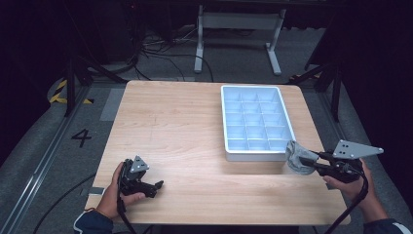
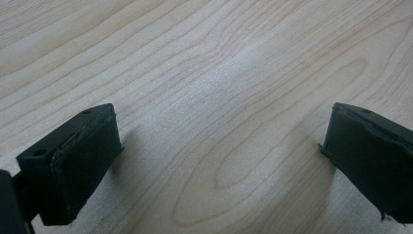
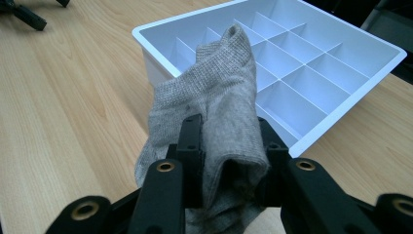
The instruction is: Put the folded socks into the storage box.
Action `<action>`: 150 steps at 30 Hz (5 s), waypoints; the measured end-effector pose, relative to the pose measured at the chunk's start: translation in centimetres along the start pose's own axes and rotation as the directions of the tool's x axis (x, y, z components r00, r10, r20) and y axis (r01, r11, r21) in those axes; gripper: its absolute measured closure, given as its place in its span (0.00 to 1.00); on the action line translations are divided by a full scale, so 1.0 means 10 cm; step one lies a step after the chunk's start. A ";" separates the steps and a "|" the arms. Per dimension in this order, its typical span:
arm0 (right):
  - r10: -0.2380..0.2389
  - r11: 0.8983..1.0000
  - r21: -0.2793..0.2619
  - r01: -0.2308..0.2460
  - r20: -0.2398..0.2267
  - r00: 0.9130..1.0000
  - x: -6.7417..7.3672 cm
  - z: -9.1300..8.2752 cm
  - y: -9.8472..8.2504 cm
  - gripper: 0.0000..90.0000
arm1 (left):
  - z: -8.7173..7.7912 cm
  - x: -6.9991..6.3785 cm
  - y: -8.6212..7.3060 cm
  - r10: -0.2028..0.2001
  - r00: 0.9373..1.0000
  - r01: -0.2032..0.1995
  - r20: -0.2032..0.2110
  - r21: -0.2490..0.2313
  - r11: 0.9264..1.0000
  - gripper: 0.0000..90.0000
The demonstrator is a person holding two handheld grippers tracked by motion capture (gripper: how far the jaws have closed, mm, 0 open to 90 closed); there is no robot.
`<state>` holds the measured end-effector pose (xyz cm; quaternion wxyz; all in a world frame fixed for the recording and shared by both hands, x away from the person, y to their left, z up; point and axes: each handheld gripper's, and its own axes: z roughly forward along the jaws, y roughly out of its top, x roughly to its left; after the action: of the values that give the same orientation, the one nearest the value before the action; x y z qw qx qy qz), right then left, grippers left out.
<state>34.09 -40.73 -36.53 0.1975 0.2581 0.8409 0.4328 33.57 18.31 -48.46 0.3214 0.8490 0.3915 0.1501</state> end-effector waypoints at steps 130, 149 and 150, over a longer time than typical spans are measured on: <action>-0.044 0.700 0.693 0.173 -0.199 0.979 -0.57 1.57 0.45 0.88 | 0.00 0.00 0.00 -0.008 1.000 0.008 0.010 0.003 1.000 0.00; 0.005 0.706 0.698 0.122 -0.177 0.984 -0.60 1.61 0.38 0.87 | 0.00 0.00 0.00 -0.008 1.000 0.008 0.010 0.003 1.000 0.00; 0.007 0.707 0.697 0.121 -0.177 0.984 -0.60 1.60 0.38 0.87 | 0.00 0.00 0.00 -0.008 1.000 0.008 0.010 0.003 1.000 0.00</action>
<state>48.73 -32.47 -41.55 0.0265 0.2508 0.9632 0.0925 33.56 18.26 -48.48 0.3228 0.8486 0.3936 0.1441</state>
